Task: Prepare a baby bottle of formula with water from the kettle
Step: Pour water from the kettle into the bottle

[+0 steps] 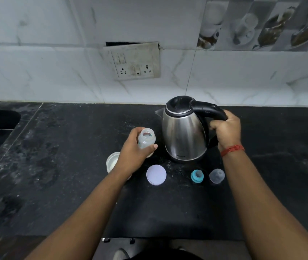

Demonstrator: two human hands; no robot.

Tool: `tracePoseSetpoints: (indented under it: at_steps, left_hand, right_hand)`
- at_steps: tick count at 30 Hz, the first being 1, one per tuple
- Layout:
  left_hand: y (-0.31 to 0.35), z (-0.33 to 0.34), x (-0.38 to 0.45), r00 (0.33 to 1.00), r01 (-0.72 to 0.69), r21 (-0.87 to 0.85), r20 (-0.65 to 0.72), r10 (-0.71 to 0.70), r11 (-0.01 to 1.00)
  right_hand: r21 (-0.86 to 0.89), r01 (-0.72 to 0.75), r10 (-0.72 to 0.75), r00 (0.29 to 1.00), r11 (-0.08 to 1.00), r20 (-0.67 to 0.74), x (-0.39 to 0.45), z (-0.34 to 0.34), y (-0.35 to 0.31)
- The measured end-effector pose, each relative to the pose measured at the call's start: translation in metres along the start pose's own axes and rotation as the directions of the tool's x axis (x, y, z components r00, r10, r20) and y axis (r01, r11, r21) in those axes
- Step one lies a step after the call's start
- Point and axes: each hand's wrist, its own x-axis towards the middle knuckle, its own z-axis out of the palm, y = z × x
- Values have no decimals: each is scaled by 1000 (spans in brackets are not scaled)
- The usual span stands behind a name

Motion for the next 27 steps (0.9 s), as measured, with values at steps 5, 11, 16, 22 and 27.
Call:
tracePoseSetpoints:
  at_steps: [5, 11, 16, 22, 27]
  left_hand:
    - [-7, 3, -6, 1000, 9, 29, 8, -9, 1000]
    - [-6, 6, -9, 1000, 9, 33, 8, -9, 999]
    - [0, 7, -9, 1000, 6, 15, 1, -6, 1000]
    - [8, 11, -11, 1000, -15, -28, -3, 15, 999]
    - [8, 15, -15, 999, -11, -49, 32, 13, 999]
  right_hand:
    - [39, -69, 69, 997, 997, 18, 15, 9, 25]
    - [55, -92, 87, 991, 994, 99, 27, 19, 45]
    - [48, -144, 138, 984, 988, 113, 32, 17, 59]
    - [64, -188, 181, 978, 980, 104, 39, 5, 72]
    - [58, -207, 196, 969, 977, 152, 41, -4, 78]
